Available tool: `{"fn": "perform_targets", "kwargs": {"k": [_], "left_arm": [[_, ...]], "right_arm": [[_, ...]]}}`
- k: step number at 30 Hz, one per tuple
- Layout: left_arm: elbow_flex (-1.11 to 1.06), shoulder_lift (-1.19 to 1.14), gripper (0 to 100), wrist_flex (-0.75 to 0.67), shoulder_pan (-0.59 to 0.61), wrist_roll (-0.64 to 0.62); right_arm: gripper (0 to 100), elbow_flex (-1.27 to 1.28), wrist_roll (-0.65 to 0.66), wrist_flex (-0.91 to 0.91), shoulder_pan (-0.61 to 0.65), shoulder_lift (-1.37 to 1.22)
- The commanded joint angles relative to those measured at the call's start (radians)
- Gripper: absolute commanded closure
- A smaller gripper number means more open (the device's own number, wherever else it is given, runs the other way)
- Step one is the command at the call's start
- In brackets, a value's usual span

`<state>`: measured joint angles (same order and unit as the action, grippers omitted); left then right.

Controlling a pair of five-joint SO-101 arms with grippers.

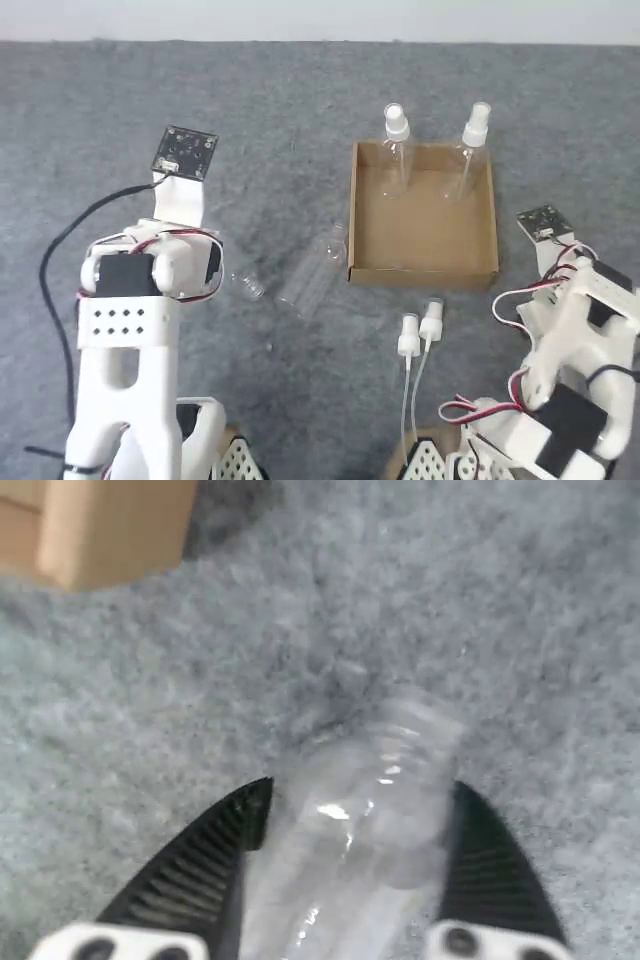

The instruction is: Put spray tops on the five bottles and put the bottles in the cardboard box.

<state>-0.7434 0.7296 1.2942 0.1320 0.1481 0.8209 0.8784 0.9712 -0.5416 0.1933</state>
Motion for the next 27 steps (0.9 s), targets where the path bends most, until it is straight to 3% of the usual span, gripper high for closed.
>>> {"fn": "perform_targets", "kwargs": {"k": [1,5,8,12,17,22,27], "left_arm": [[0.059,0.037,99,0.006,-0.003,-0.012],[0.108,0.037,99,0.012,-0.003,-0.012],[0.185,0.037,99,0.038,-0.005,-0.012],[0.331,0.037,99,0.091,-0.005,-0.046],[0.449,0.037,99,0.138,-0.040,-0.112],[0.536,0.037,99,0.132,-0.080,-0.170],[0.699,0.037,99,0.130,-0.081,-0.318]], "right_arm": [[99.8,-0.017,-0.008,-0.007,0.008,0.016],[99.5,-0.147,-0.015,0.067,0.018,0.019],[99.2,-0.290,-0.110,0.213,0.101,0.062],[99.2,-0.382,-0.275,0.329,0.331,0.194],[99.2,-0.304,-0.463,0.269,0.694,0.429],[99.2,-0.244,-0.595,0.252,0.938,0.616],[99.2,-0.120,-0.644,0.145,1.159,0.727]]}}
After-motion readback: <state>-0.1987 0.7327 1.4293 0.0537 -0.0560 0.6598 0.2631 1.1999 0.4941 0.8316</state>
